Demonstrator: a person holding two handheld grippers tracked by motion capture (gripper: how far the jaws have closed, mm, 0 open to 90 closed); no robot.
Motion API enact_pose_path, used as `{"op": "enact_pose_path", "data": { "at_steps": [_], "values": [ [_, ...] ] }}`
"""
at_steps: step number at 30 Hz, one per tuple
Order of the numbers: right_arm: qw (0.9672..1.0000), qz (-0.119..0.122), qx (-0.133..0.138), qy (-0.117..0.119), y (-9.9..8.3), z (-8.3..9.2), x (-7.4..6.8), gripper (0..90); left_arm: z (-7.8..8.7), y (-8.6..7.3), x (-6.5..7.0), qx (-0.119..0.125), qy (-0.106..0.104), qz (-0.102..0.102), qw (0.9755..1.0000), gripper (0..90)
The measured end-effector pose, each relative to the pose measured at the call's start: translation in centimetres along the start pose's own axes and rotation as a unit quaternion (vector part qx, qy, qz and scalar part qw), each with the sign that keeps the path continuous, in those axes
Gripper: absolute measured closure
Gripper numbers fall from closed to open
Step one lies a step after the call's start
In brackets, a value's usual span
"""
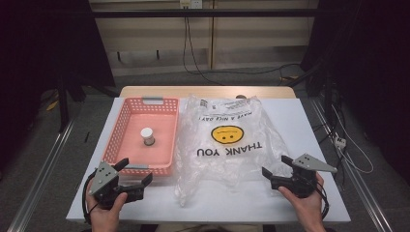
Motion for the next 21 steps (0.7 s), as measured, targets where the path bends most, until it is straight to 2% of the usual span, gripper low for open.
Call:
{"op": "enact_pose_path", "data": {
  "at_steps": [4, 7, 14, 16, 19, 21],
  "values": [
    [1.0, 0.003, -0.001, 0.003, 0.0, 0.0, -0.1, 13.7, -0.2, 0.0, 0.2, 0.001, 0.001, -0.004, 1.0, 6.2],
    [0.9999, 0.007, -0.014, 0.005, -0.3, -0.2, -0.3, 13.2, -0.2, 0.0, 0.2, -0.004, 0.003, -0.01, 0.9999, 6.2],
    [0.9996, 0.018, -0.02, 0.01, -0.2, -0.4, -0.8, 11.9, -0.2, -0.1, 0.1, -0.004, 0.006, -0.007, 0.9999, 6.1],
    [0.9987, 0.031, -0.023, 0.032, -0.1, -0.7, -1.4, 12.9, -0.2, -0.1, 0.0, -0.004, 0.005, -0.006, 1.0, 6.1],
    [0.9978, 0.045, -0.027, 0.04, -0.1, -1.0, -2.0, 12.7, -0.1, 0.0, 0.0, -0.002, 0.004, -0.01, 0.9999, 6.2],
    [0.9967, 0.051, -0.032, 0.054, 0.2, -1.6, -2.9, 13.1, -0.1, -0.1, 0.0, -0.003, 0.005, -0.011, 0.9999, 6.2]
  ]
}}
Point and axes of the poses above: each handheld gripper's, and its own axes: z roughly backward along the jaws, y roughly out of its top, x roughly to its right, the point moved 7 cm from there along -z, roughly forward along the jaws, and after that the axes turned 1 degree about z, right-handed, at the moved point
